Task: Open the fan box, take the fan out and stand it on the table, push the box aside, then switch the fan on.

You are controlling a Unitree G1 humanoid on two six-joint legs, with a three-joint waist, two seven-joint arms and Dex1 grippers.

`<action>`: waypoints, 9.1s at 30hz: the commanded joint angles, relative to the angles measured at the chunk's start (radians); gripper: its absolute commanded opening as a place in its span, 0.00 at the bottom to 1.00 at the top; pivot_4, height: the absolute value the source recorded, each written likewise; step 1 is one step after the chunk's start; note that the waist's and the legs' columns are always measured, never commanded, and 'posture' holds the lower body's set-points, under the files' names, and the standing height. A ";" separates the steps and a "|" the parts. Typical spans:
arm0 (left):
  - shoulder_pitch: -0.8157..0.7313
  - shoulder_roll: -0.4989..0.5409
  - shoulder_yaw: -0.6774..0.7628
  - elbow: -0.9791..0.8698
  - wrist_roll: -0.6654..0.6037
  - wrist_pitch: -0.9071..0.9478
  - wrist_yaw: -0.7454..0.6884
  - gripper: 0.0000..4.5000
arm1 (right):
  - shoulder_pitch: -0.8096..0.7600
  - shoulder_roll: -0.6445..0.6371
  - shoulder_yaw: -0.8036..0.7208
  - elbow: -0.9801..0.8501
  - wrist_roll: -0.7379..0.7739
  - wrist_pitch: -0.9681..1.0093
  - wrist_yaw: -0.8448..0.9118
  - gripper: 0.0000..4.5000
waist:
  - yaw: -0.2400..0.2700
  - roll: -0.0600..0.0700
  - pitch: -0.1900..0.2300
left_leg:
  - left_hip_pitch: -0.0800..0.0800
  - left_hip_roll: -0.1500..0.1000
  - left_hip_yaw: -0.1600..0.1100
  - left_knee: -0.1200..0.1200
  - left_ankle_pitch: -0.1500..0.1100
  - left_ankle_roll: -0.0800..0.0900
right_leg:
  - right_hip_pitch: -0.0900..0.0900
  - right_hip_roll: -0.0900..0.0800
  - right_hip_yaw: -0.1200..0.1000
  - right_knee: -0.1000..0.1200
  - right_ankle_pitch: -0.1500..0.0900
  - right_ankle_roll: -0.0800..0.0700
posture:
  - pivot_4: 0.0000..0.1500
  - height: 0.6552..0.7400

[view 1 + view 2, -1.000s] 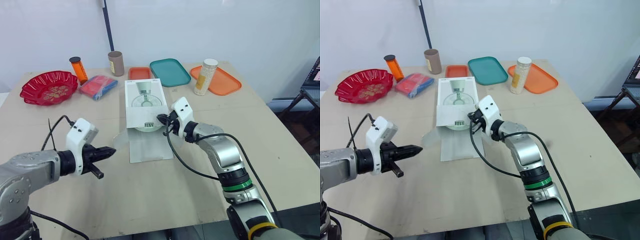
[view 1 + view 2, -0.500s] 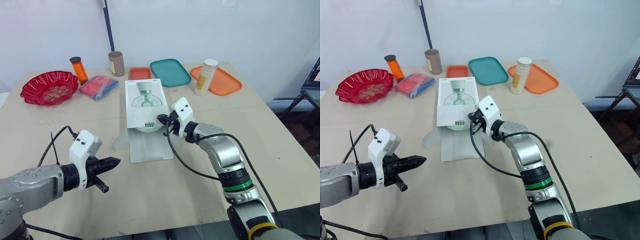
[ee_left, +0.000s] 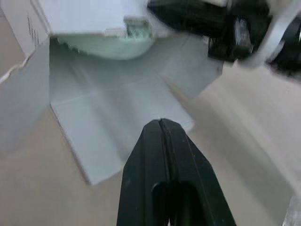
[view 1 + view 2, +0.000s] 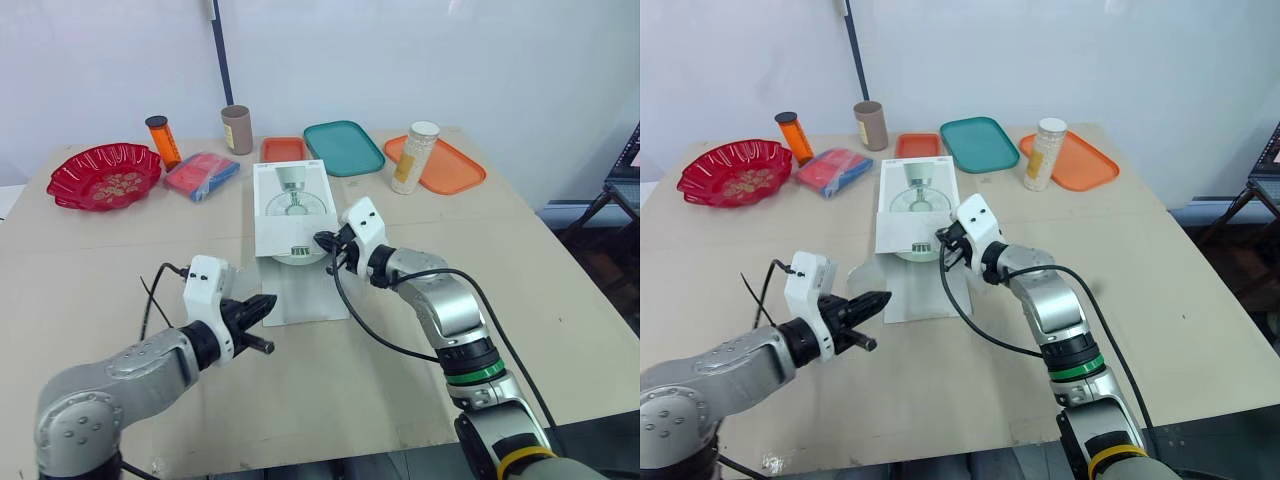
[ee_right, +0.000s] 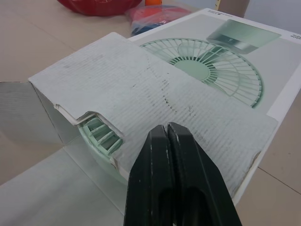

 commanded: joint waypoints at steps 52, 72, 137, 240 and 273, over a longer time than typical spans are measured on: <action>0.044 -0.353 -0.209 0.334 0.137 -0.685 0.001 1.00 | 0.003 -0.020 0.034 -0.012 -0.020 0.072 0.001 0.00 | 0.002 0.001 0.000 | 0.002 -0.001 0.000 -0.005 0.000 0.000 | 0.002 0.000 0.000 -0.004 -0.003 0.001 | 1.00 1.00; -0.022 -0.478 -0.236 0.451 0.185 -0.685 -0.017 1.00 | -0.004 -0.006 0.041 -0.023 -0.019 0.091 -0.011 0.00 | 0.001 0.001 0.000 | 0.001 -0.001 0.000 -0.005 0.000 0.000 | 0.002 0.000 0.000 -0.005 -0.003 0.002 | 1.00 1.00; -0.065 -0.537 -0.268 0.608 0.108 -0.794 -0.042 0.71 | -0.010 0.018 0.045 -0.041 -0.019 0.111 -0.028 0.00 | 0.001 0.001 0.001 | 0.001 -0.001 -0.001 -0.006 0.000 0.000 | 0.001 0.000 0.000 -0.005 -0.004 0.003 | 1.00 1.00; 0.247 -0.175 -0.154 0.213 -0.303 -0.737 0.129 0.99 | -0.010 -0.002 0.082 -0.037 -0.030 0.088 -0.015 0.00 | 0.002 0.009 0.007 | 0.000 0.000 -0.002 -0.012 0.001 -0.001 | 0.001 0.000 -0.001 -0.012 -0.003 0.002 | 1.00 1.00; 0.204 -0.262 -0.154 0.274 -0.243 -0.725 0.105 0.43 | -0.010 0.001 0.085 -0.036 -0.030 0.087 -0.016 0.00 | 0.002 0.009 0.007 | 0.000 0.000 -0.002 -0.012 0.001 -0.002 | 0.001 0.000 -0.001 -0.012 -0.003 0.003 | 1.00 1.00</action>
